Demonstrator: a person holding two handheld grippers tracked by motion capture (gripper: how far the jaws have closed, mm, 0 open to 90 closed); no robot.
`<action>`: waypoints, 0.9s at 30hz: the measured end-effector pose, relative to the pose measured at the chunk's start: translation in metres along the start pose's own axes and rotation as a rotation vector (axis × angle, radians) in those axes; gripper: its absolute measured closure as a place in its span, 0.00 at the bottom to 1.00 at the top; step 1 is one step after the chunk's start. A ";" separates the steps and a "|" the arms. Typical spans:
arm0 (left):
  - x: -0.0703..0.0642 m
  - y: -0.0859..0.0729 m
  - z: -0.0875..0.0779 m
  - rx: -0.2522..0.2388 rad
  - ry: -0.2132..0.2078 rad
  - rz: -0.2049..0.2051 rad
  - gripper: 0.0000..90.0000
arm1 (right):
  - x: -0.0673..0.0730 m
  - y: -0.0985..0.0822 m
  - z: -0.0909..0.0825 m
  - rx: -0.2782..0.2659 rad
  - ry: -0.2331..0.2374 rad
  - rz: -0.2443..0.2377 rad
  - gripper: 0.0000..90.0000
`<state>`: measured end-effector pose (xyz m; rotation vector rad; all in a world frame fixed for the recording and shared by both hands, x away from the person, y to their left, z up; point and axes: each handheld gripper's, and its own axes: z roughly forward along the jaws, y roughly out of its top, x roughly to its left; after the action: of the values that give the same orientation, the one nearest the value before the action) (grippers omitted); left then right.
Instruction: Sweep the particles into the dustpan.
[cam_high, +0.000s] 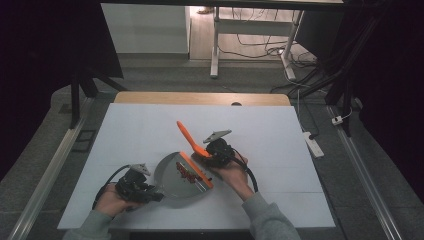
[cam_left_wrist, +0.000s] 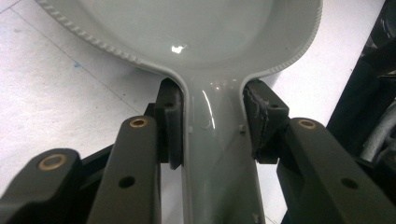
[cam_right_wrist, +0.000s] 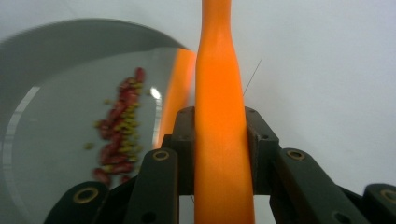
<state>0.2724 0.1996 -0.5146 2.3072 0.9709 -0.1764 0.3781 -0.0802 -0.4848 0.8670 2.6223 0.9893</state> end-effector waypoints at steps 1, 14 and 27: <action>0.000 0.000 0.000 0.000 0.000 0.000 0.69 | 0.000 0.000 0.000 0.000 0.000 0.000 0.79; 0.000 0.000 0.000 0.000 0.001 0.000 0.69 | 0.026 0.012 0.002 -0.066 0.132 -0.013 0.79; 0.000 0.000 0.000 0.002 0.000 0.000 0.69 | -0.004 0.007 -0.019 -0.081 0.024 0.032 0.79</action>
<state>0.2722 0.1996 -0.5151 2.3098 0.9709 -0.1770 0.3766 -0.0887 -0.4658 0.8854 2.5755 1.1123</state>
